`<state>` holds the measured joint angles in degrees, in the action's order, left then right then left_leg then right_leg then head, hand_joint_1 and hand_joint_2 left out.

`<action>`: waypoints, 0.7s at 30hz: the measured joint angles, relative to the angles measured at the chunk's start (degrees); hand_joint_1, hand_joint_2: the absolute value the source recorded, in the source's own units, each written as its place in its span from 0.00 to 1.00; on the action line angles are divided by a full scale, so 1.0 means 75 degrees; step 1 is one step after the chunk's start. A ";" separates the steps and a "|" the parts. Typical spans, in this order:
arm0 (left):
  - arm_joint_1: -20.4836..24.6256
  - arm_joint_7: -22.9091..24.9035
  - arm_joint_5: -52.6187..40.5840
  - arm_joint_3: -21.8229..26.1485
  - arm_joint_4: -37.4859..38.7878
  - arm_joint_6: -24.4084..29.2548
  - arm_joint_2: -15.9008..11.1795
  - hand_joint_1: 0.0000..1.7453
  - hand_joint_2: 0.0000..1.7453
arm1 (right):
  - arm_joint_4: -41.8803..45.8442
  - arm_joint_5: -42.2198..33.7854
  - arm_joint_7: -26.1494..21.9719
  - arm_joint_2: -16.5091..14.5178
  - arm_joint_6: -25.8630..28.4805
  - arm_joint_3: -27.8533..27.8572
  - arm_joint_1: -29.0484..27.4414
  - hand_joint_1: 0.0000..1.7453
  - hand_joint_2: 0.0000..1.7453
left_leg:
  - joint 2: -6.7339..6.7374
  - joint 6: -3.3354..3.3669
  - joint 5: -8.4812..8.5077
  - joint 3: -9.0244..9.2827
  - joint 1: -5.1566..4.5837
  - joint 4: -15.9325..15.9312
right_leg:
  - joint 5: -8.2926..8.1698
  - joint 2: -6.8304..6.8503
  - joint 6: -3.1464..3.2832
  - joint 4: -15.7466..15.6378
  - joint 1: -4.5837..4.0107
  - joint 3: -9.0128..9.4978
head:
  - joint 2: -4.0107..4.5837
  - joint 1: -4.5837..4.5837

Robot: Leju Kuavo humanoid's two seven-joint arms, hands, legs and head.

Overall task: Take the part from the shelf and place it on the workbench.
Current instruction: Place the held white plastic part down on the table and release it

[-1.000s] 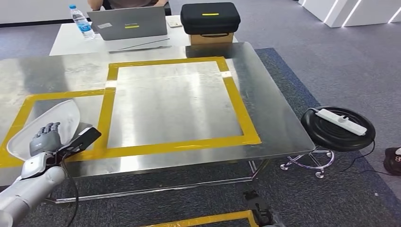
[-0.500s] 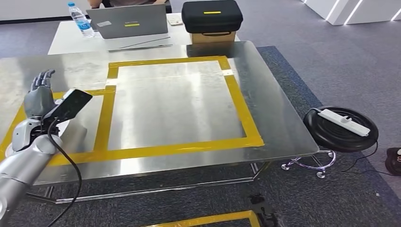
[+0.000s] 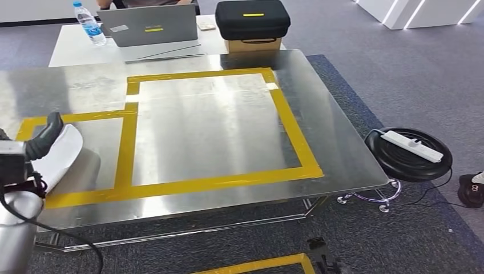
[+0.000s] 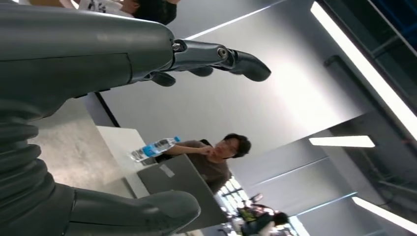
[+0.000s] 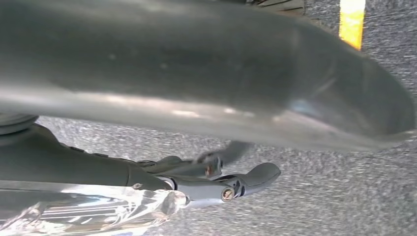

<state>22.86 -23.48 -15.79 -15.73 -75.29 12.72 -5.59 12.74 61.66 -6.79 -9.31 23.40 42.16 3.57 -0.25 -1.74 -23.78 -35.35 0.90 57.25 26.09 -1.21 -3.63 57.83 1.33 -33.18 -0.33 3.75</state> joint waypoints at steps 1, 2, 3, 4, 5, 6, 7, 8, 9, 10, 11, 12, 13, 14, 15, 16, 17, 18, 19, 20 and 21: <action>-0.0334 -0.0201 0.0232 0.0057 -0.0432 -0.0021 0.0049 0.00 1.00 | -0.0001 -0.0009 -0.0026 0.0000 0.0012 0.0031 -0.0024 0.00 0.00 | 0.0003 0.0064 -0.0015 0.0010 -0.0001 -0.0002 | 0.0042 0.0017 -0.0039 0.0018 0.0010 0.0004 | 0.0000 0.0004; -0.0648 -0.0412 0.0485 0.0101 -0.0859 -0.0060 0.0110 0.00 1.00 | -0.0001 -0.0013 -0.0051 -0.0001 0.0024 0.0060 -0.0040 0.00 0.00 | 0.0004 0.0128 -0.0027 0.0023 0.0000 -0.0003 | 0.0146 0.0046 -0.0074 0.0148 0.0013 -0.0045 | 0.0000 0.0014; -0.0923 -0.0589 0.0714 0.0126 -0.1234 -0.0106 0.0178 0.00 1.00 | -0.0002 -0.0015 -0.0071 -0.0001 0.0036 0.0086 -0.0045 0.00 0.00 | 0.0005 0.0181 -0.0035 0.0037 0.0003 -0.0008 | 0.0325 0.0073 -0.0095 0.0442 0.0010 -0.0176 | 0.0000 0.0026; -0.1167 -0.0725 0.0907 0.0143 -0.1562 -0.0154 0.0244 0.00 1.00 | -0.0003 -0.0017 -0.0086 -0.0001 0.0046 0.0109 -0.0044 0.00 0.00 | 0.0005 0.0222 -0.0049 0.0047 -0.0007 -0.0008 | 0.0562 0.0099 -0.0103 0.0896 0.0001 -0.0387 | 0.0000 0.0042; -0.1382 -0.0814 0.1045 0.0157 -0.1845 -0.0194 0.0298 0.00 1.00 | -0.0004 -0.0018 -0.0096 -0.0001 0.0053 0.0128 -0.0044 0.00 0.00 | 0.0004 0.0252 -0.0063 0.0054 -0.0024 -0.0008 | 0.0814 0.0108 -0.0104 0.1456 -0.0007 -0.0659 | 0.0000 0.0053; -0.1553 -0.0847 0.1110 0.0174 -0.2051 -0.0216 0.0340 0.00 1.00 | -0.0006 -0.0018 -0.0100 -0.0001 0.0055 0.0147 -0.0047 0.00 0.00 | 0.0001 0.0273 -0.0074 0.0061 -0.0043 -0.0007 | 0.0988 0.0108 -0.0097 0.1947 -0.0014 -0.0910 | 0.0000 0.0056; -0.1684 -0.0858 0.1146 0.0192 -0.2215 -0.0233 0.0372 0.00 1.00 | -0.0007 -0.0018 -0.0101 -0.0001 0.0057 0.0163 -0.0053 0.00 0.00 | -0.0006 0.0291 -0.0085 0.0073 -0.0064 -0.0006 | 0.1036 0.0108 -0.0082 0.2237 -0.0023 -0.1071 | 0.0000 0.0057; -0.1777 -0.0861 0.1177 0.0211 -0.2351 -0.0246 0.0394 0.00 1.00 | -0.0009 -0.0018 -0.0101 -0.0001 0.0058 0.0178 -0.0059 0.00 0.00 | -0.0017 0.0302 -0.0097 0.0094 -0.0082 -0.0006 | 0.0927 0.0107 -0.0054 0.2231 -0.0035 -0.1089 | 0.0000 0.0056; -0.1832 -0.0878 0.1224 0.0229 -0.2459 -0.0268 0.0415 0.00 1.00 | -0.0009 -0.0018 -0.0102 -0.0001 0.0060 0.0192 -0.0060 0.00 0.00 | -0.0032 0.0304 -0.0109 0.0122 -0.0095 -0.0006 | 0.0683 0.0107 -0.0014 0.1909 -0.0054 -0.0951 | 0.0000 0.0056; -0.1872 -0.0930 0.1322 0.0247 -0.2557 -0.0321 0.0442 0.00 1.00 | -0.0009 -0.0018 -0.0104 -0.0001 0.0064 0.0204 -0.0055 0.00 0.00 | -0.0046 0.0297 -0.0123 0.0157 -0.0103 -0.0006 | 0.0381 0.0106 0.0035 0.1392 -0.0076 -0.0707 | 0.0000 0.0058; -0.1925 -0.1042 0.1513 0.0269 -0.2666 -0.0432 0.0484 0.00 0.75 | -0.0009 -0.0018 -0.0105 -0.0001 0.0068 0.0217 -0.0045 0.00 0.00 | -0.0058 0.0276 -0.0143 0.0186 -0.0121 -0.0002 | 0.0149 0.0106 0.0081 0.0857 -0.0103 -0.0444 | 0.0001 0.0056; -0.2019 -0.1204 0.1817 0.0292 -0.2800 -0.0606 0.0542 0.00 0.50 | -0.0009 -0.0017 -0.0106 -0.0001 0.0076 0.0232 -0.0030 0.00 0.00 | -0.0063 0.0248 -0.0159 0.0203 -0.0137 0.0007 | 0.0009 0.0103 0.0113 0.0441 -0.0121 -0.0230 | 0.0001 0.0053; -0.2169 -0.1420 0.2214 0.0308 -0.2972 -0.0871 0.0628 0.00 0.25 | -0.0009 -0.0017 -0.0108 -0.0001 0.0087 0.0249 -0.0019 0.00 0.00 | -0.0062 0.0217 -0.0167 0.0211 -0.0148 0.0011 | -0.0040 0.0094 0.0132 0.0201 -0.0137 -0.0106 | 0.0001 0.0048; -0.2360 -0.1625 0.2662 0.0318 -0.3181 -0.1179 0.0743 0.00 0.00 | -0.0009 -0.0023 -0.0108 -0.0001 0.0101 0.0272 -0.0016 0.00 0.00 | -0.0057 0.0183 -0.0169 0.0213 -0.0154 0.0008 | -0.0017 0.0083 0.0143 0.0121 -0.0152 -0.0061 | 0.0001 0.0044; -0.2570 -0.1775 0.3090 0.0314 -0.3400 -0.1474 0.0881 0.00 0.00 | -0.0009 -0.0040 -0.0108 -0.0001 0.0121 0.0301 -0.0022 0.00 0.00 | -0.0052 0.0149 -0.0166 0.0220 -0.0149 0.0000 | -0.0020 0.0072 0.0161 0.0091 -0.0152 -0.0048 | 0.0000 0.0042; -0.2778 -0.1883 0.3433 0.0300 -0.3614 -0.1722 0.1024 0.00 0.00 | -0.0009 -0.0060 -0.0107 -0.0002 0.0140 0.0336 -0.0034 0.00 0.00 | -0.0049 0.0111 -0.0185 0.0225 -0.0139 0.0005 | -0.0034 0.0068 0.0193 0.0063 -0.0144 -0.0035 | 0.0000 0.0042; -0.2958 -0.1934 0.3667 0.0280 -0.3792 -0.1877 0.1148 0.00 0.00 | -0.0009 -0.0084 -0.0107 -0.0004 0.0157 0.0371 -0.0042 0.00 0.00 | -0.0047 0.0070 -0.0262 0.0197 -0.0134 0.0080 | -0.0050 0.0071 0.0230 0.0030 -0.0129 -0.0015 | 0.0000 0.0034; -0.3113 -0.1972 0.3809 0.0258 -0.3930 -0.1967 0.1254 0.00 0.00 | -0.0009 -0.0104 -0.0110 -0.0005 0.0170 0.0404 -0.0043 0.00 0.00 | -0.0047 0.0028 -0.0420 0.0102 -0.0129 0.0296 | -0.0068 0.0080 0.0262 -0.0005 -0.0108 0.0005 | 0.0000 0.0023; -0.3250 -0.2020 0.3909 0.0239 -0.4031 -0.2025 0.1338 0.00 0.00 | -0.0009 -0.0117 -0.0114 -0.0007 0.0176 0.0429 -0.0040 0.00 0.00 | -0.0046 -0.0009 -0.0649 -0.0074 -0.0118 0.0674 | -0.0078 0.0090 0.0284 -0.0025 -0.0092 0.0018 | 0.0000 0.0015; -0.3372 -0.2068 0.4008 0.0227 -0.4095 -0.2087 0.1407 0.00 0.00 | -0.0009 -0.0128 -0.0120 -0.0008 0.0180 0.0449 -0.0038 0.00 0.00 | -0.0045 -0.0040 -0.0904 -0.0310 -0.0109 0.1167 | -0.0079 0.0098 0.0296 -0.0030 -0.0088 0.0020 | 0.0000 0.0004; -0.3493 -0.2108 0.4135 0.0222 -0.4140 -0.2162 0.1475 0.00 0.00 | -0.0009 -0.0136 -0.0125 -0.0009 0.0182 0.0473 -0.0040 0.00 0.00 | -0.0045 -0.0065 -0.1109 -0.0547 -0.0096 0.1661 | -0.0077 0.0104 0.0301 -0.0030 -0.0085 0.0020 | 0.0000 0.0004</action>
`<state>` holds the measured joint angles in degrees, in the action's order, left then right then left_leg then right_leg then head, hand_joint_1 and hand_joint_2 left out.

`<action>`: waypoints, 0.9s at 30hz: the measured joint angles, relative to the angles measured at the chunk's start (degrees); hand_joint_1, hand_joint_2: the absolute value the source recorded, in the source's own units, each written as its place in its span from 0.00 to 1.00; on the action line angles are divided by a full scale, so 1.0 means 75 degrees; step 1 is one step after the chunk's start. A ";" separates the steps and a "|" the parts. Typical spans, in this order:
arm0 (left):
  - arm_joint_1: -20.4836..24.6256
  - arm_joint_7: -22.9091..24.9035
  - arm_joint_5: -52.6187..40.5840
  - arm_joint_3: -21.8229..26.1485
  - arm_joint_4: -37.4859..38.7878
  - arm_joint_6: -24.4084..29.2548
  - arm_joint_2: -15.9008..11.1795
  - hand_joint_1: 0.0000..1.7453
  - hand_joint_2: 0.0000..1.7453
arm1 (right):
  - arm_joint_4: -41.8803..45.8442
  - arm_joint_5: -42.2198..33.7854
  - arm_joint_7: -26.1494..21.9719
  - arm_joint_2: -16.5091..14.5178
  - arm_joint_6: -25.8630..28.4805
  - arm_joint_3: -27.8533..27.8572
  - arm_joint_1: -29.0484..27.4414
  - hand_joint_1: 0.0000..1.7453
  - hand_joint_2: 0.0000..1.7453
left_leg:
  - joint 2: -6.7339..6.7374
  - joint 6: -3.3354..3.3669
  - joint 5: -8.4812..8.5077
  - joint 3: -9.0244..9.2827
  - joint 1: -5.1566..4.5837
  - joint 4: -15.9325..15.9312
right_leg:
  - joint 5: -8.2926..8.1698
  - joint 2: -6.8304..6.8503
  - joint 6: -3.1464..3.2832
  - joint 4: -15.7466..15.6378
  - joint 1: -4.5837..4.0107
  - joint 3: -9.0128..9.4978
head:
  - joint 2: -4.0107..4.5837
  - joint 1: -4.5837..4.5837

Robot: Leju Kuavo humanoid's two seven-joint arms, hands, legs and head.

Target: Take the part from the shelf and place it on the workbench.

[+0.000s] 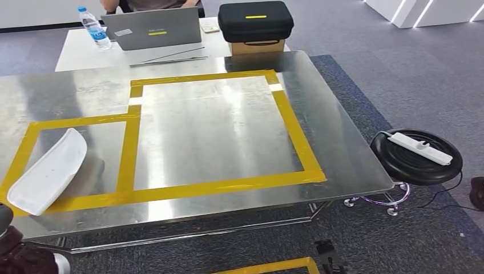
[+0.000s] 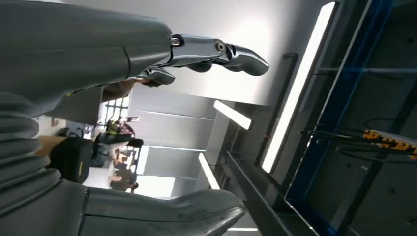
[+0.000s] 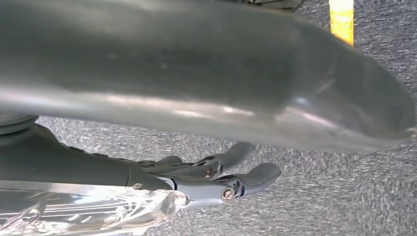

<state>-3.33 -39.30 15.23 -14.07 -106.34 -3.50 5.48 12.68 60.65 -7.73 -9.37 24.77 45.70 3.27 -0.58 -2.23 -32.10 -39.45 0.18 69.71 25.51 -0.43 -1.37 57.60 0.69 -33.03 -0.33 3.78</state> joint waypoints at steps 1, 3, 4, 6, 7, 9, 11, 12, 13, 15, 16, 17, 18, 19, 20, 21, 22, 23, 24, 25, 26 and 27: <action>-0.0115 -0.0028 0.0141 -0.0002 -0.0035 -0.0087 0.0063 0.00 0.00 | 0.0000 -0.0006 -0.0003 -0.0001 0.0002 0.0024 -0.0003 0.00 0.00 | 0.0001 -0.0018 -0.0089 -0.0162 0.0013 0.0334 | 0.0002 0.0004 0.0002 0.0001 0.0002 0.0001 | 0.0000 0.0001; -0.0295 -0.0049 0.0371 -0.0015 -0.0095 -0.0301 0.0171 0.00 0.00 | 0.0000 -0.0013 -0.0006 -0.0007 0.0004 0.0075 -0.0007 0.00 0.00 | 0.0004 -0.0040 0.0158 -0.0087 0.0040 0.0199 | 0.0003 0.0003 -0.0006 0.0003 0.0012 0.0008 | 0.0000 0.0001; -0.0357 -0.0048 0.0454 -0.0030 -0.0118 -0.0419 0.0216 0.00 0.00 | 0.0000 -0.0015 -0.0007 -0.0012 0.0005 0.0096 -0.0006 0.00 0.00 | 0.0010 -0.0053 0.0419 0.0156 0.0057 -0.0251 | 0.0006 -0.0002 -0.0026 0.0009 0.0023 0.0016 | 0.0000 0.0001; -0.0435 -0.0037 0.0612 -0.0079 -0.0141 -0.0659 0.0287 0.00 0.00 | 0.0002 -0.0017 -0.0005 -0.0020 0.0010 0.0136 -0.0004 0.00 0.00 | 0.0010 -0.0062 0.0778 0.0681 0.0092 -0.1230 | 0.0027 -0.0020 -0.0108 0.0046 0.0006 0.0015 | 0.0000 -0.0012; -0.0463 -0.0015 0.0708 -0.0105 -0.0142 -0.0774 0.0322 0.00 0.00 | 0.0004 -0.0017 -0.0002 -0.0020 0.0015 0.0150 -0.0004 0.00 0.00 | -0.0002 -0.0032 0.0831 0.0831 0.0101 -0.1514 | 0.0036 -0.0027 -0.0158 0.0056 -0.0008 0.0010 | 0.0000 -0.0001; -0.0512 0.0055 0.0880 -0.0152 -0.0142 -0.0983 0.0394 0.00 0.00 | 0.0006 -0.0017 0.0012 -0.0021 0.0024 0.0178 -0.0009 0.00 0.00 | -0.0037 0.0097 0.0818 0.0887 0.0084 -0.1648 | 0.0030 -0.0033 -0.0247 0.0032 -0.0014 0.0008 | 0.0000 0.0024; -0.0540 0.0165 0.0985 -0.0203 -0.0142 -0.1149 0.0451 0.00 0.00 | 0.0006 -0.0017 0.0028 -0.0021 0.0028 0.0208 -0.0015 0.00 0.00 | -0.0033 0.0220 0.0843 0.0889 0.0083 -0.1662 | 0.0085 -0.0022 -0.0329 0.0082 0.0011 -0.0014 | 0.0000 0.0042; -0.0546 0.0223 0.1024 -0.0235 -0.0142 -0.1223 0.0476 0.00 0.00 | 0.0006 -0.0017 0.0032 -0.0021 0.0029 0.0224 -0.0016 0.00 0.00 | -0.0029 0.0276 0.0857 0.0892 0.0089 -0.1670 | 0.0223 -0.0015 -0.0360 0.0282 0.0017 -0.0101 | 0.0000 0.0053; -0.0551 0.0268 0.1057 -0.0266 -0.0141 -0.1284 0.0500 0.00 0.00 | 0.0006 -0.0017 0.0036 -0.0021 0.0031 0.0236 -0.0016 0.00 0.00 | -0.0024 0.0318 0.0866 0.0891 0.0091 -0.1676 | 0.0443 -0.0007 -0.0381 0.0652 0.0018 -0.0264 | 0.0000 0.0061; -0.0580 0.0320 0.1108 -0.0323 -0.0134 -0.1380 0.0529 0.00 0.00 | 0.0006 -0.0017 0.0042 -0.0023 0.0031 0.0251 -0.0026 0.00 0.00 | -0.0016 0.0362 0.0868 0.0883 0.0066 -0.1675 | 0.0964 -0.0002 -0.0398 0.1721 0.0014 -0.0746 | 0.0000 0.0076; -0.0598 0.0330 0.1124 -0.0343 -0.0130 -0.1407 0.0534 0.00 0.00 | 0.0006 -0.0017 0.0046 -0.0023 0.0031 0.0264 -0.0034 0.00 0.00 | -0.0014 0.0372 0.0868 0.0881 0.0051 -0.1675 | 0.1104 -0.0002 -0.0395 0.2137 0.0012 -0.0938 | 0.0000 0.0076; -0.0614 0.0334 0.1138 -0.0358 -0.0128 -0.1421 0.0536 0.00 0.00 | 0.0006 -0.0018 0.0048 -0.0024 0.0031 0.0278 -0.0042 0.00 0.00 | -0.0016 0.0378 0.0866 0.0884 0.0039 -0.1674 | 0.1097 -0.0003 -0.0383 0.2289 0.0007 -0.1007 | 0.0000 0.0075; -0.0624 0.0335 0.1147 -0.0370 -0.0128 -0.1430 0.0538 0.00 0.00 | 0.0006 -0.0019 0.0049 -0.0024 0.0031 0.0293 -0.0045 0.00 0.00 | -0.0020 0.0380 0.0865 0.0892 0.0031 -0.1673 | 0.0942 -0.0003 -0.0362 0.2121 0.0000 -0.0924 | 0.0000 0.0075; -0.0628 0.0335 0.1151 -0.0381 -0.0128 -0.1435 0.0541 0.00 0.00 | 0.0006 -0.0020 0.0051 -0.0024 0.0031 0.0305 -0.0044 0.00 0.00 | -0.0025 0.0376 0.0862 0.0904 0.0027 -0.1672 | 0.0686 -0.0003 -0.0333 0.1677 -0.0007 -0.0705 | 0.0000 0.0076; -0.0629 0.0335 0.1152 -0.0391 -0.0128 -0.1439 0.0546 0.00 0.00 | 0.0006 -0.0020 0.0051 -0.0024 0.0031 0.0311 -0.0040 0.00 0.00 | -0.0029 0.0366 0.0857 0.0916 0.0025 -0.1670 | 0.0431 -0.0003 -0.0305 0.1102 -0.0012 -0.0420 | 0.0000 0.0077; -0.0629 0.0335 0.1157 -0.0402 -0.0128 -0.1447 0.0552 0.00 0.00 | 0.0006 -0.0019 0.0051 -0.0024 0.0031 0.0316 -0.0031 0.00 0.00 | -0.0033 0.0343 0.0847 0.0920 0.0010 -0.1660 | 0.0249 -0.0005 -0.0281 0.0603 -0.0020 -0.0166 | 0.0000 0.0075; -0.0630 0.0341 0.1166 -0.0410 -0.0128 -0.1467 0.0558 0.00 0.00 | 0.0006 -0.0018 0.0052 -0.0028 0.0031 0.0321 -0.0024 0.00 0.00 | -0.0035 0.0311 0.0845 0.0918 -0.0003 -0.1655 | 0.0146 -0.0009 -0.0260 0.0263 -0.0027 0.0002 | 0.0000 0.0070; -0.0632 0.0352 0.1175 -0.0416 -0.0127 -0.1492 0.0562 0.00 0.00 | 0.0006 -0.0017 0.0058 -0.0031 0.0031 0.0326 -0.0020 0.00 0.00 | -0.0036 0.0277 0.0848 0.0913 -0.0014 -0.1654 | 0.0120 -0.0014 -0.0244 0.0105 -0.0037 0.0076 | 0.0000 0.0066; -0.0633 0.0378 0.1170 -0.0423 -0.0126 -0.1531 0.0563 0.00 0.00 | 0.0006 -0.0017 0.0068 -0.0035 0.0031 0.0335 -0.0023 0.00 0.00 | -0.0038 0.0233 0.0862 0.0909 -0.0021 -0.1666 | 0.0116 -0.0020 -0.0219 0.0085 -0.0051 0.0079 | 0.0000 0.0062; -0.0635 0.0405 0.1148 -0.0433 -0.0125 -0.1576 0.0563 0.00 0.00 | 0.0006 -0.0018 0.0079 -0.0039 0.0032 0.0345 -0.0031 0.00 0.00 | -0.0036 0.0189 0.0872 0.0905 -0.0013 -0.1684 | 0.0094 -0.0021 -0.0178 0.0068 -0.0046 0.0069 | 0.0000 0.0062; -0.0636 0.0426 0.1113 -0.0449 -0.0123 -0.1625 0.0563 0.00 0.00 | 0.0006 -0.0017 0.0088 -0.0040 0.0033 0.0354 -0.0039 0.00 0.00 | -0.0031 0.0145 0.0844 0.0890 -0.0006 -0.1666 | 0.0069 -0.0018 -0.0132 0.0043 -0.0038 0.0070 | 0.0000 0.0061; -0.0635 0.0439 0.1060 -0.0474 -0.0120 -0.1691 0.0561 0.00 0.00 | 0.0006 -0.0014 0.0093 -0.0041 0.0032 0.0362 -0.0043 0.00 0.00 | -0.0026 0.0097 0.0741 0.0828 -0.0001 -0.1541 | 0.0045 -0.0015 -0.0083 0.0015 -0.0025 0.0071 | 0.0000 0.0053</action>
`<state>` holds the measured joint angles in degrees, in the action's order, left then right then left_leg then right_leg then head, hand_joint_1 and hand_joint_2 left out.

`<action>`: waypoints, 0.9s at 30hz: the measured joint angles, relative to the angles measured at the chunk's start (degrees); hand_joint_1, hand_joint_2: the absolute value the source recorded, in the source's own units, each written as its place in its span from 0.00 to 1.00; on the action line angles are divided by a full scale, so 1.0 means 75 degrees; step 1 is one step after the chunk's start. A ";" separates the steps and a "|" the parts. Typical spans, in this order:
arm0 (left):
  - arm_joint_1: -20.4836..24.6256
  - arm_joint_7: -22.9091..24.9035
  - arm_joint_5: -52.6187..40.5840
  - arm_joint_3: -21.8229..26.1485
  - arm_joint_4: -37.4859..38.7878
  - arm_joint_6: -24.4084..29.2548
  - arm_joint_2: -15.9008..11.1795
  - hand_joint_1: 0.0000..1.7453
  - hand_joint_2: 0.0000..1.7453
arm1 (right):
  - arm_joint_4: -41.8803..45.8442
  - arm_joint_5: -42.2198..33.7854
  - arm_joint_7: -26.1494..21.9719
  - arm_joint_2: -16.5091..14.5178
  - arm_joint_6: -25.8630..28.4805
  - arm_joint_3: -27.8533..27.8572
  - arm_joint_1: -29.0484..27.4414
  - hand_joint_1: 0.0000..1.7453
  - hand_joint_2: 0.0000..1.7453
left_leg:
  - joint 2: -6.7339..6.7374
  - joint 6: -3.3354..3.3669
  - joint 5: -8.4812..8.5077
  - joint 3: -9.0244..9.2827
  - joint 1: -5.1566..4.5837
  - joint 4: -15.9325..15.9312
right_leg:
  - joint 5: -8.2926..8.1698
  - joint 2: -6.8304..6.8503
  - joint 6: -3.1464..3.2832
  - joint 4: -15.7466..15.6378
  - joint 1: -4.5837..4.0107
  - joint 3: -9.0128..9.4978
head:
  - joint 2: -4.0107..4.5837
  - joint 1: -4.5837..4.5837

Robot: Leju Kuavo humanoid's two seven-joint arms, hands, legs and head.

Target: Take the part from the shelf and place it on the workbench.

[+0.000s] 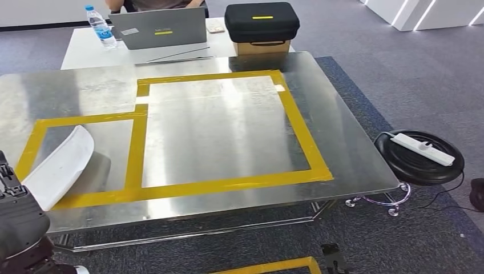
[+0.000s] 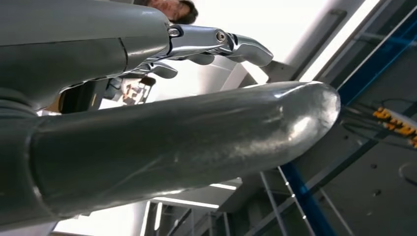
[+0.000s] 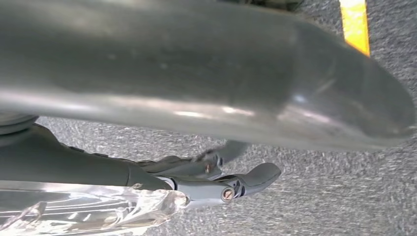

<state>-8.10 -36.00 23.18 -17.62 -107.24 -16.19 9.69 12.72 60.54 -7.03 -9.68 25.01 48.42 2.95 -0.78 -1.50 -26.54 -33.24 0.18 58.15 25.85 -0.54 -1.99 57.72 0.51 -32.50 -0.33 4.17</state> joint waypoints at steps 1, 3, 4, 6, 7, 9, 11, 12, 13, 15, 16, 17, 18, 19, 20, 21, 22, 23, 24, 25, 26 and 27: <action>0.0000 -0.0008 -0.0058 -0.0033 0.0005 -0.0071 -0.0002 0.00 0.00 | 0.0000 0.0006 0.0001 -0.0002 -0.0002 0.0003 0.0001 0.00 0.00 | 0.0006 -0.0041 -0.0193 -0.0138 0.0004 0.0293 | -0.0019 0.0006 0.0038 -0.0026 0.0017 0.0002 | 0.0000 -0.0007; 0.0000 -0.0048 -0.0175 -0.0107 0.0023 -0.0216 -0.0009 0.00 0.00 | 0.0000 0.0017 0.0017 -0.0008 -0.0017 0.0006 -0.0002 0.00 0.00 | 0.0011 -0.0101 -0.0704 -0.0611 0.0013 0.1290 | -0.0030 0.0017 0.0072 -0.0031 0.0022 -0.0017 | 0.0000 -0.0020; -0.0001 -0.0077 -0.0224 -0.0143 0.0036 -0.0277 -0.0014 0.00 0.00 | 0.0000 0.0026 0.0038 -0.0011 -0.0031 0.0007 -0.0006 0.00 0.00 | 0.0011 -0.0118 -0.0868 -0.0836 0.0018 0.1749 | -0.0031 0.0022 0.0077 -0.0030 0.0022 -0.0026 | 0.0000 -0.0019; 0.0009 -0.0131 -0.0289 -0.0223 0.0051 -0.0409 -0.0028 0.00 0.00 | 0.0000 0.0063 0.0094 -0.0015 -0.0074 0.0012 -0.0011 0.00 0.00 | 0.0013 -0.0127 -0.0762 -0.0936 0.0026 0.1940 | -0.0032 0.0025 0.0079 -0.0028 0.0025 -0.0028 | 0.0000 -0.0019; 0.0024 -0.0149 -0.0324 -0.0280 0.0054 -0.0484 -0.0035 0.00 0.00 | 0.0000 0.0093 0.0124 -0.0017 -0.0100 0.0013 -0.0009 0.00 0.00 | 0.0015 -0.0124 -0.0524 -0.0773 0.0033 0.1615 | -0.0033 0.0022 0.0071 -0.0026 0.0030 -0.0019 | 0.0000 -0.0020; 0.0087 -0.0159 -0.0401 -0.0421 0.0055 -0.0612 -0.0050 0.00 0.00 | 0.0000 0.0142 0.0165 -0.0023 -0.0138 0.0015 -0.0003 0.00 0.00 | 0.0025 -0.0121 -0.0043 -0.0244 0.0050 0.0586 | -0.0029 0.0007 0.0020 0.0008 0.0021 -0.0014 | 0.0000 -0.0027; 0.0153 -0.0155 -0.0458 -0.0547 0.0058 -0.0671 -0.0071 0.00 0.00 | 0.0000 0.0159 0.0184 -0.0024 -0.0149 0.0017 0.0001 0.00 0.00 | 0.0012 -0.0063 0.0134 0.0044 0.0053 -0.0025 | -0.0039 -0.0007 -0.0068 0.0048 -0.0007 -0.0048 | 0.0000 -0.0013; 0.0173 -0.0153 -0.0468 -0.0598 0.0063 -0.0686 -0.0082 0.00 0.00 | 0.0000 0.0160 0.0190 -0.0024 -0.0151 0.0019 0.0000 0.00 0.00 | 0.0000 -0.0016 0.0133 0.0058 0.0042 -0.0096 | -0.0056 -0.0010 -0.0116 0.0052 -0.0015 -0.0067 | 0.0000 -0.0002; 0.0184 -0.0152 -0.0471 -0.0637 0.0069 -0.0701 -0.0094 0.00 0.00 | 0.0000 0.0162 0.0192 -0.0024 -0.0152 0.0022 -0.0002 0.00 0.00 | -0.0007 0.0050 0.0154 0.0033 0.0037 -0.0093 | -0.0077 -0.0010 -0.0157 0.0034 -0.0004 -0.0075 | 0.0000 0.0015; 0.0218 -0.0151 -0.0474 -0.0708 0.0087 -0.0728 -0.0115 0.00 0.00 | 0.0000 0.0165 0.0191 -0.0024 -0.0151 0.0034 -0.0006 0.00 0.00 | 0.0005 0.0163 0.0210 0.0000 0.0044 -0.0117 | 0.0051 -0.0001 -0.0233 0.0133 0.0017 -0.0136 | 0.0000 0.0036; 0.0237 -0.0151 -0.0475 -0.0739 0.0095 -0.0739 -0.0124 0.00 0.00 | 0.0000 0.0167 0.0190 -0.0024 -0.0150 0.0042 -0.0004 0.00 0.00 | 0.0015 0.0221 0.0244 -0.0027 0.0054 -0.0130 | 0.0263 0.0006 -0.0264 0.0384 0.0021 -0.0242 | 0.0000 0.0053; 0.0250 -0.0151 -0.0476 -0.0763 0.0103 -0.0747 -0.0132 0.00 0.00 | 0.0000 0.0168 0.0189 -0.0024 -0.0149 0.0050 -0.0003 0.00 0.00 | 0.0025 0.0265 0.0274 -0.0065 0.0053 -0.0133 | 0.0563 0.0013 -0.0289 0.0805 0.0022 -0.0410 | 0.0000 0.0071; 0.0257 -0.0150 -0.0476 -0.0782 0.0112 -0.0752 -0.0140 0.00 0.00 | 0.0000 0.0169 0.0189 -0.0024 -0.0149 0.0057 -0.0002 0.00 0.00 | 0.0032 0.0298 0.0307 -0.0114 0.0046 -0.0133 | 0.0884 0.0018 -0.0307 0.1336 0.0021 -0.0610 | 0.0000 0.0089; 0.0260 -0.0146 -0.0476 -0.0798 0.0123 -0.0753 -0.0150 0.00 0.00 | 0.0000 0.0169 0.0188 -0.0024 -0.0149 0.0061 -0.0003 0.00 0.00 | 0.0038 0.0318 0.0345 -0.0170 0.0036 -0.0132 | 0.1136 0.0018 -0.0317 0.1841 0.0021 -0.0787 | 0.0000 0.0092; 0.0262 -0.0143 -0.0477 -0.0812 0.0136 -0.0753 -0.0162 0.00 0.00 | 0.0000 0.0169 0.0188 -0.0024 -0.0149 0.0065 -0.0005 0.00 0.00 | 0.0041 0.0325 0.0388 -0.0227 0.0026 -0.0131 | 0.1254 0.0017 -0.0318 0.2151 0.0020 -0.0862 | 0.0000 0.0092; 0.0265 -0.0139 -0.0479 -0.0825 0.0149 -0.0754 -0.0175 0.00 0.00 | 0.0000 0.0169 0.0188 -0.0024 -0.0149 0.0068 -0.0005 0.00 0.00 | 0.0041 0.0322 0.0433 -0.0281 0.0019 -0.0129 | 0.1225 0.0017 -0.0309 0.2168 0.0018 -0.0789 | 0.0000 0.0092; 0.0268 -0.0136 -0.0480 -0.0835 0.0161 -0.0755 -0.0184 0.00 0.00 | 0.0000 0.0169 0.0188 -0.0024 -0.0149 0.0071 -0.0002 0.00 0.00 | 0.0040 0.0310 0.0479 -0.0331 0.0015 -0.0129 | 0.1072 0.0017 -0.0291 0.1865 0.0017 -0.0553 | 0.0000 0.0091; 0.0273 -0.0136 -0.0482 -0.0841 0.0168 -0.0755 -0.0190 0.00 0.00 | 0.0001 0.0170 0.0187 -0.0024 -0.0149 0.0074 0.0008 0.00 0.00 | 0.0036 0.0291 0.0525 -0.0373 0.0014 -0.0128 | 0.0866 0.0017 -0.0267 0.1315 0.0017 -0.0180 | 0.0000 0.0093; 0.0278 -0.0136 -0.0483 -0.0845 0.0172 -0.0756 -0.0193 0.00 0.00 | 0.0001 0.0171 0.0186 -0.0024 -0.0149 0.0077 0.0026 0.00 0.00 | 0.0031 0.0260 0.0572 -0.0411 0.0007 -0.0126 | 0.0720 0.0016 -0.0246 0.0713 0.0010 0.0212 | 0.0000 0.0092; 0.0285 -0.0134 -0.0484 -0.0852 0.0174 -0.0755 -0.0193 0.00 0.00 | 0.0003 0.0173 0.0182 -0.0024 -0.0149 0.0081 0.0044 0.00 0.00 | 0.0028 0.0221 0.0623 -0.0432 0.0002 -0.0130 | 0.0589 0.0007 -0.0224 0.0254 -0.0001 0.0500 | 0.0000 0.0087; 0.0295 -0.0132 -0.0487 -0.0860 0.0176 -0.0755 -0.0193 0.00 0.00 | 0.0004 0.0176 0.0176 -0.0025 -0.0149 0.0087 0.0058 0.00 0.00 | 0.0027 0.0176 0.0675 -0.0445 -0.0001 -0.0133 | 0.0534 -0.0001 -0.0206 -0.0023 -0.0015 0.0649 | 0.0000 0.0086; 0.0303 -0.0130 -0.0495 -0.0869 0.0178 -0.0755 -0.0194 0.00 0.00 | 0.0004 0.0178 0.0170 -0.0025 -0.0148 0.0093 0.0067 0.00 0.00 | 0.0028 0.0128 0.0729 -0.0450 -0.0002 -0.0147 | 0.0518 -0.0011 -0.0185 -0.0101 -0.0033 0.0660 | 0.0000 0.0078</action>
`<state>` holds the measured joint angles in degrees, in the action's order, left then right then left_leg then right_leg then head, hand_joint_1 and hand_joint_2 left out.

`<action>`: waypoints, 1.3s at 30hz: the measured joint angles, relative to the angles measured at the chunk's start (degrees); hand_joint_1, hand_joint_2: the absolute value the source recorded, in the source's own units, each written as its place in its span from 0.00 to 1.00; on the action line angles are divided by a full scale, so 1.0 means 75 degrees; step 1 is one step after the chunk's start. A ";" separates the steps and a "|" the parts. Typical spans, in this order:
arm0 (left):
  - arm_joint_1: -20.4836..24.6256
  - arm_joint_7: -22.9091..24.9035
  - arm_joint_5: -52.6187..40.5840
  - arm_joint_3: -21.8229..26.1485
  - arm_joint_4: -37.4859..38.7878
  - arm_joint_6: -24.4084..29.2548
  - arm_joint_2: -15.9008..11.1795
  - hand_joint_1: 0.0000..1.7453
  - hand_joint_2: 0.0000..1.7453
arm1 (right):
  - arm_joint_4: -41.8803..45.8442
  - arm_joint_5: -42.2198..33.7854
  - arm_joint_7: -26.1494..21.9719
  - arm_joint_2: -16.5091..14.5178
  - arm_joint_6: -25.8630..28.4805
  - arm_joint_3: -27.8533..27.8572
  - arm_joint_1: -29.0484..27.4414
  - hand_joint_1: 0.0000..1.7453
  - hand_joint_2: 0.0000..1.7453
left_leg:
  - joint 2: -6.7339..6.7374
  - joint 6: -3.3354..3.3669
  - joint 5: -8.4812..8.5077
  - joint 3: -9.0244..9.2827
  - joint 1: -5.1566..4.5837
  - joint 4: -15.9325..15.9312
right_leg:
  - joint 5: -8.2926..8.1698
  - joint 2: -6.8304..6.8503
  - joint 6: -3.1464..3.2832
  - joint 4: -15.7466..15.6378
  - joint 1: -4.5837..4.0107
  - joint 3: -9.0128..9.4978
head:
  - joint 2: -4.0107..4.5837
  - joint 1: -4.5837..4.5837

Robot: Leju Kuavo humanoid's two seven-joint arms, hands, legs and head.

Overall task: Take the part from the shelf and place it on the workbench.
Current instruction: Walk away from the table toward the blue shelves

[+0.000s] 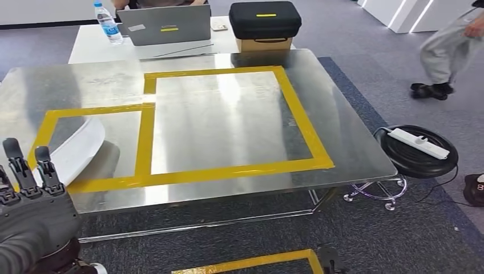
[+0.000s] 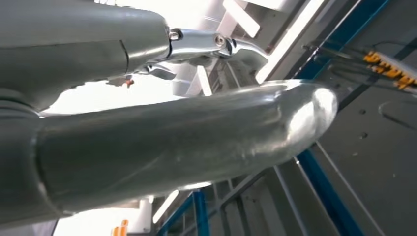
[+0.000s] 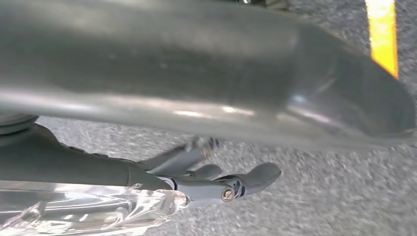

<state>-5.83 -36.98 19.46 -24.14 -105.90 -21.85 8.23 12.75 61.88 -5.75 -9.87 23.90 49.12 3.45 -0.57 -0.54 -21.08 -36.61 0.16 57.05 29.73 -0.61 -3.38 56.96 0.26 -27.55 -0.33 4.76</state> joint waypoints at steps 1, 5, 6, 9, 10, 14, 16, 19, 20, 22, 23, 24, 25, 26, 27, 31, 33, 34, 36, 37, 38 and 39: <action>0.0007 0.0002 -0.0007 -0.0007 0.0003 0.0001 -0.0001 0.00 0.00 | 0.0000 0.0001 -0.0004 -0.0001 0.0001 0.0007 -0.0005 0.00 0.00 | 0.0001 -0.0050 0.0060 0.0000 0.0002 -0.0027 | -0.0059 -0.0007 0.0041 0.0013 -0.0007 -0.0066 | 0.0000 -0.0004; 0.0016 0.0002 -0.0026 -0.0011 0.0007 0.0004 -0.0023 0.00 0.00 | 0.0002 0.0002 -0.0009 -0.0004 0.0001 0.0033 0.0001 0.00 0.00 | -0.0003 -0.0213 -0.0592 -0.0279 0.0022 0.0505 | -0.0364 0.0043 0.0272 -0.0034 0.0044 -0.0329 | 0.0000 -0.0045; 0.0018 0.0002 -0.0030 -0.0011 0.0007 0.0009 -0.0028 0.00 0.00 | 0.0002 0.0004 -0.0010 -0.0007 0.0001 0.0036 0.0002 0.00 0.00 | -0.0001 -0.0241 -0.0986 -0.0426 0.0025 0.0981 | -0.0440 0.0048 0.0299 -0.0033 0.0043 -0.0427 | 0.0000 -0.0063; 0.0019 -0.0008 -0.0048 -0.0011 0.0007 0.0060 -0.0050 0.00 0.00 | 0.0002 0.0016 -0.0013 -0.0010 0.0001 0.0044 -0.0009 0.00 0.00 | 0.0001 -0.0287 -0.1431 -0.0593 0.0029 0.2113 | -0.0639 0.0067 0.0302 -0.0028 0.0041 -0.0723 | 0.0000 -0.0085; 0.0019 -0.0015 -0.0056 -0.0011 0.0007 0.0082 -0.0055 0.00 0.00 | 0.0002 0.0021 -0.0014 -0.0011 0.0001 0.0047 -0.0011 0.00 0.00 | 0.0003 -0.0287 -0.1278 -0.0414 0.0031 0.2023 | -0.0697 0.0069 0.0286 -0.0028 0.0043 -0.0807 | 0.0000 -0.0086; 0.0058 -0.0031 -0.0114 -0.0016 0.0007 0.0138 -0.0060 0.00 0.00 | 0.0002 0.0050 -0.0015 -0.0013 0.0002 0.0059 -0.0008 0.00 0.00 | 0.0017 -0.0210 -0.0929 0.0997 0.0033 0.0156 | -0.0883 0.0059 0.0141 0.0016 0.0023 -0.1006 | 0.0000 -0.0087; 0.0074 -0.0035 -0.0133 -0.0020 0.0007 0.0161 -0.0060 0.00 0.00 | 0.0002 0.0055 -0.0019 -0.0013 0.0004 0.0074 -0.0010 0.00 0.00 | 0.0009 -0.0083 -0.1034 0.1168 0.0013 -0.0193 | -0.0956 0.0061 0.0050 0.0028 0.0005 -0.1038 | 0.0000 -0.0087; 0.0077 -0.0036 -0.0184 -0.0021 0.0007 0.0208 -0.0060 0.00 0.00 | 0.0002 0.0058 -0.0030 -0.0013 0.0007 0.0093 -0.0023 0.00 0.00 | 0.0020 0.0119 -0.0955 0.1110 0.0025 -0.0214 | -0.0820 0.0064 -0.0068 0.0241 0.0036 -0.1169 | 0.0000 -0.0079; 0.0079 -0.0036 -0.0197 -0.0022 0.0007 0.0225 -0.0060 0.00 0.00 | 0.0002 0.0060 -0.0034 -0.0013 0.0007 0.0095 -0.0026 0.00 0.00 | 0.0028 0.0167 -0.0917 0.1088 0.0032 -0.0219 | -0.0598 0.0063 -0.0101 0.0584 0.0041 -0.1319 | 0.0000 -0.0074; 0.0073 -0.0040 -0.0201 -0.0023 0.0007 0.0245 -0.0060 0.00 0.00 | 0.0002 0.0064 -0.0036 -0.0013 0.0007 0.0098 -0.0035 0.00 0.00 | 0.0039 0.0214 -0.0859 0.1020 0.0019 -0.0216 | -0.0020 0.0061 -0.0146 0.1672 0.0040 -0.1749 | 0.0000 -0.0065; 0.0069 -0.0043 -0.0203 -0.0023 0.0008 0.0248 -0.0060 0.00 0.00 | 0.0002 0.0066 -0.0036 -0.0013 0.0007 0.0099 -0.0044 0.00 0.00 | 0.0043 0.0221 -0.0834 0.0989 0.0010 -0.0215 | 0.0165 0.0061 -0.0154 0.2122 0.0040 -0.1912 | 0.0000 -0.0065; 0.0066 -0.0047 -0.0204 -0.0023 0.0009 0.0249 -0.0060 0.00 0.00 | 0.0002 0.0066 -0.0036 -0.0013 0.0007 0.0101 -0.0053 0.00 0.00 | 0.0043 0.0221 -0.0815 0.0968 0.0000 -0.0213 | 0.0214 0.0061 -0.0147 0.2320 0.0038 -0.1946 | 0.0000 -0.0064; 0.0064 -0.0051 -0.0205 -0.0023 0.0009 0.0249 -0.0060 0.00 0.00 | 0.0002 0.0068 -0.0036 -0.0013 0.0007 0.0105 -0.0060 0.00 0.00 | 0.0041 0.0217 -0.0802 0.0959 -0.0007 -0.0212 | 0.0114 0.0061 -0.0128 0.2179 0.0035 -0.1813 | 0.0000 -0.0065; 0.0064 -0.0056 -0.0205 -0.0023 0.0008 0.0249 -0.0060 0.00 0.00 | 0.0002 0.0069 -0.0037 -0.0013 0.0007 0.0109 -0.0061 0.00 0.00 | 0.0038 0.0210 -0.0794 0.0963 -0.0012 -0.0211 | -0.0101 0.0060 -0.0098 0.1716 0.0029 -0.1520 | 0.0000 -0.0064; 0.0065 -0.0062 -0.0205 -0.0023 0.0007 0.0249 -0.0060 0.00 0.00 | 0.0002 0.0070 -0.0037 -0.0013 0.0007 0.0113 -0.0058 0.00 0.00 | 0.0036 0.0199 -0.0790 0.0970 -0.0015 -0.0211 | -0.0315 0.0059 -0.0059 0.1105 0.0021 -0.1162 | 0.0000 -0.0065; 0.0069 -0.0071 -0.0205 -0.0024 0.0007 0.0249 -0.0060 0.00 1.00 | 0.0002 0.0072 -0.0042 -0.0013 0.0007 0.0121 -0.0044 0.00 0.00 | 0.0034 0.0060 -0.0745 0.0914 -0.0050 -0.0186 | -0.0589 0.0054 0.0069 -0.0009 -0.0039 -0.0551 | 0.0000 -0.0074; 0.0070 -0.0071 -0.0205 -0.0025 0.0007 0.0249 -0.0061 0.00 1.00 | 0.0002 0.0069 -0.0040 -0.0013 0.0009 0.0133 -0.0052 0.00 0.00 | 0.0034 -0.0027 -0.0764 0.0881 -0.0041 -0.0168 | -0.0648 0.0058 0.0153 -0.0027 -0.0022 -0.0588 | 0.0000 -0.0076; 0.0072 -0.0072 -0.0205 -0.0025 0.0007 0.0249 -0.0063 0.00 1.00 | 0.0002 0.0068 -0.0039 -0.0013 0.0009 0.0139 -0.0048 0.00 0.00 | 0.0034 -0.0069 -0.0886 0.0823 -0.0039 -0.0043 | -0.0680 0.0064 0.0199 -0.0051 -0.0004 -0.0605 | 0.0000 -0.0082; 0.0073 -0.0072 -0.0205 -0.0025 0.0007 0.0249 -0.0071 0.00 1.00 | 0.0002 0.0067 -0.0040 -0.0013 0.0010 0.0146 -0.0033 0.00 0.00 | 0.0034 -0.0145 -0.1382 0.0503 -0.0027 0.0678 | -0.0737 0.0077 0.0264 -0.0083 0.0024 -0.0661 | 0.0000 -0.0094; 0.0073 -0.0072 -0.0206 -0.0025 0.0008 0.0249 -0.0077 0.00 1.00 | 0.0002 0.0067 -0.0039 -0.0013 0.0010 0.0147 -0.0032 0.00 0.00 | 0.0034 -0.0173 -0.1668 0.0259 -0.0021 0.1227 | -0.0762 0.0084 0.0275 -0.0082 0.0027 -0.0705 | 0.0000 -0.0098; 0.0069 -0.0072 -0.0207 -0.0025 0.0009 0.0249 -0.0085 0.00 1.00 | 0.0002 0.0067 -0.0039 -0.0013 0.0011 0.0149 -0.0035 0.00 0.00 | 0.0035 -0.0192 -0.1868 0.0045 -0.0014 0.1708 | -0.0789 0.0091 0.0274 -0.0081 0.0028 -0.0750 | 0.0000 -0.0097; 0.0067 -0.0073 -0.0208 -0.0025 0.0010 0.0249 -0.0093 0.00 1.00 | 0.0002 0.0066 -0.0038 -0.0013 0.0012 0.0152 -0.0039 0.00 0.00 | 0.0035 -0.0205 -0.1930 -0.0068 -0.0010 0.1983 | -0.0819 0.0096 0.0265 -0.0080 0.0030 -0.0791 | 0.0000 -0.0097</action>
<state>-5.33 -37.52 17.90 -24.33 -105.83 -19.98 7.53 12.76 62.37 -6.04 -9.97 23.99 50.26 3.15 -0.31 -2.08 -35.55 -37.13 0.09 71.92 23.59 0.11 -1.39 56.36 0.49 -33.49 -0.33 4.03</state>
